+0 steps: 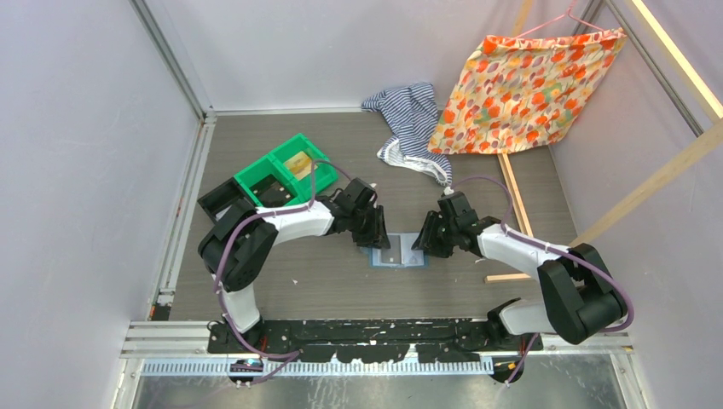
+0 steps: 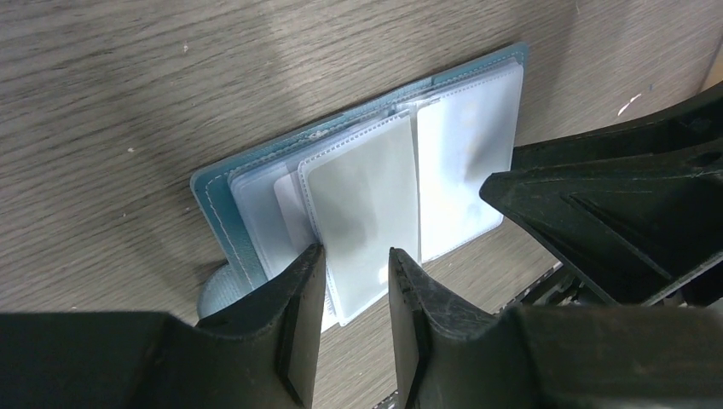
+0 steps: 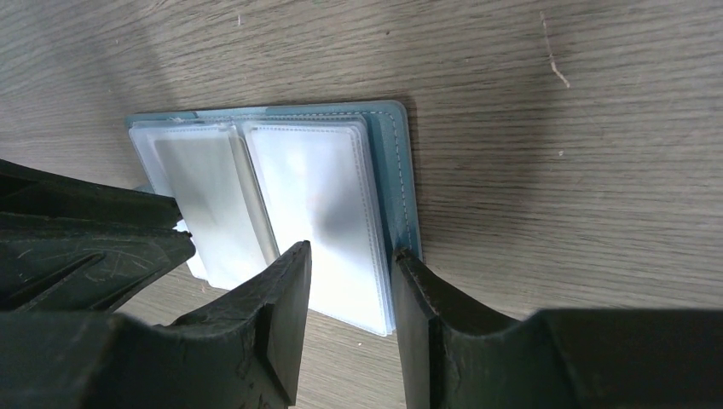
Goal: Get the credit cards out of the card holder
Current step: Remove the credit card from the card holder.
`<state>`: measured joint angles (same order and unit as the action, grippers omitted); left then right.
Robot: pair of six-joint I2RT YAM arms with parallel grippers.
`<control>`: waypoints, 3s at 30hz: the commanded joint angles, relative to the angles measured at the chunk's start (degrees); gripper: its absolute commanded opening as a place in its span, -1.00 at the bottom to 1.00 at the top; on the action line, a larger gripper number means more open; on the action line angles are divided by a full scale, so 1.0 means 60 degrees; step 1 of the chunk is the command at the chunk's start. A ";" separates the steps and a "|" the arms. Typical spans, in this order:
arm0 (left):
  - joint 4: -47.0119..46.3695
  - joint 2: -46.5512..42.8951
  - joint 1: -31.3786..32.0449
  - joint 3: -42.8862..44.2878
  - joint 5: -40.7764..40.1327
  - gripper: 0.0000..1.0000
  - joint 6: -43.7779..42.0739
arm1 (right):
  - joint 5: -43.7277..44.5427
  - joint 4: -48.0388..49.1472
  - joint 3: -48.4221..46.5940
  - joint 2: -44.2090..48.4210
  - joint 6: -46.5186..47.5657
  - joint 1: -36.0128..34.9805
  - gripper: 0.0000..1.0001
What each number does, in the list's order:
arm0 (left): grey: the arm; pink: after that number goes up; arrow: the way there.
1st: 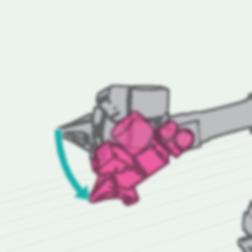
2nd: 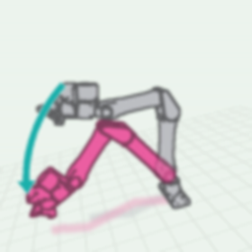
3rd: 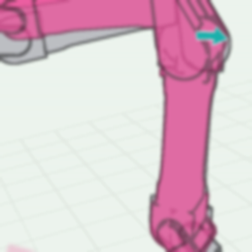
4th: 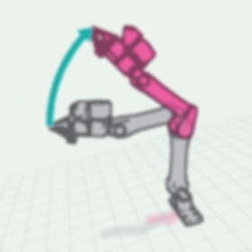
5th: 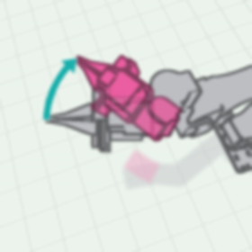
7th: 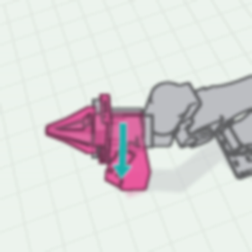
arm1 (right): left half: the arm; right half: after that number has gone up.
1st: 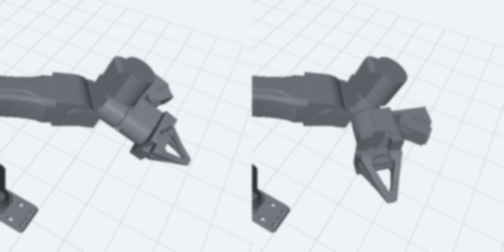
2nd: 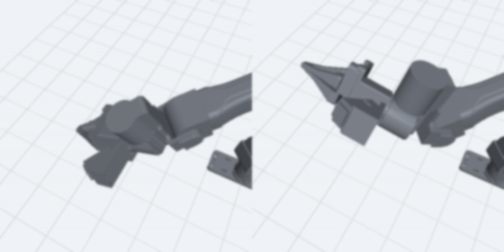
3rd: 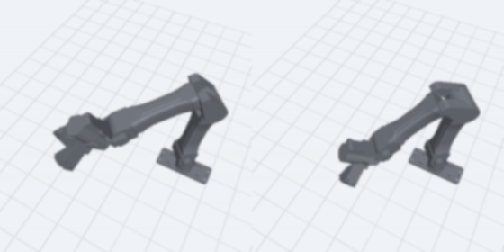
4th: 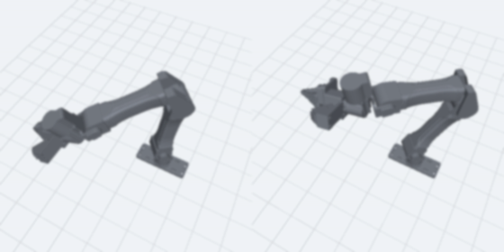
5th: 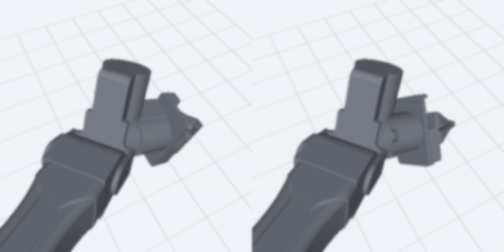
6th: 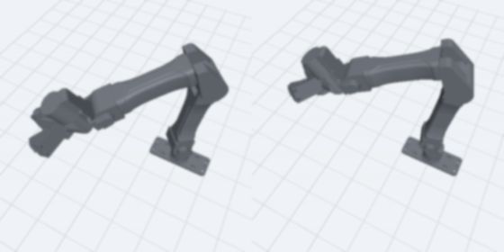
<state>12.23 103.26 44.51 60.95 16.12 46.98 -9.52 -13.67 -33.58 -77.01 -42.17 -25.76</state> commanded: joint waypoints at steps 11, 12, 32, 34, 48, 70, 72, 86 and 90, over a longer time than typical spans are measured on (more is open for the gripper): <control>-0.1996 -0.0640 0.0008 -0.0139 0.1316 -0.34 0.0834 | 0.0195 0.0313 0.0099 0.0033 0.0071 0.0015 -0.10; -0.2192 -0.0687 0.0008 -0.0150 0.1388 -0.34 0.0877 | 0.0195 0.0315 0.0113 0.0033 0.0078 0.0016 -0.10; -0.3064 0.0290 0.0521 0.0575 0.2118 -0.34 0.1311 | 0.0579 -0.0607 0.0117 0.0989 0.0345 0.0420 -0.08; -0.3042 0.0307 0.0521 0.0607 0.2119 -0.34 0.1296 | 0.0602 -0.0635 0.0145 0.1064 0.0370 0.0474 -0.07; -0.1522 -0.0501 0.0336 0.0531 0.1302 -0.34 0.0652 | 0.1478 -0.1741 -0.0304 0.2116 0.0822 0.0673 -0.06; -0.2314 -0.0092 -0.0359 -0.0536 0.1868 -0.38 0.1136 | -0.1610 0.1006 -0.0310 0.0801 -0.0613 0.0043 -0.04; -0.2488 0.0062 -0.0355 -0.0491 0.2113 -0.38 0.1215 | -0.1589 0.1099 -0.0285 0.0653 -0.0632 0.0037 -0.04; -0.2367 -0.0116 -0.0522 -0.0752 0.1661 -0.40 0.1190 | -0.1750 0.1625 0.0022 0.0180 -0.0826 0.0045 -0.09; -0.2549 -0.0338 -0.0856 -0.1222 0.1620 -0.40 0.1308 | -0.2070 0.2226 0.0156 -0.0138 -0.1164 0.0036 -0.09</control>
<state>-1.89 104.66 41.41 56.05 26.81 54.89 -19.25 -6.09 -33.67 -76.38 -46.96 -25.43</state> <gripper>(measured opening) 0.299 0.459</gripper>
